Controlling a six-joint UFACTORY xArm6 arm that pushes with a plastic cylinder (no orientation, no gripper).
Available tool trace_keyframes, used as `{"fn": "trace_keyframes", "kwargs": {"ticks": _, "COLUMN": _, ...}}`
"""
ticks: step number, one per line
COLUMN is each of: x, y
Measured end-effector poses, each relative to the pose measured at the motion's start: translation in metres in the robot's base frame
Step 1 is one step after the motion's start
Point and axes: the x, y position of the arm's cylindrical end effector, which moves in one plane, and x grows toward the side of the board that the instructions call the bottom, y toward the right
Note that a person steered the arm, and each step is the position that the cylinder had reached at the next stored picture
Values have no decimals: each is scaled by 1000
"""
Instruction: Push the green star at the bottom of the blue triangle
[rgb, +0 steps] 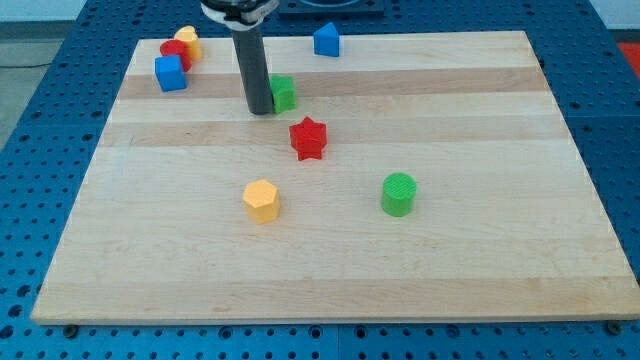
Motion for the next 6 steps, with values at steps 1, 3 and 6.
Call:
{"fn": "trace_keyframes", "kwargs": {"ticks": 1, "x": -12, "y": 13}}
{"fn": "trace_keyframes", "kwargs": {"ticks": 3, "x": -12, "y": 63}}
{"fn": "trace_keyframes", "kwargs": {"ticks": 6, "x": -44, "y": 77}}
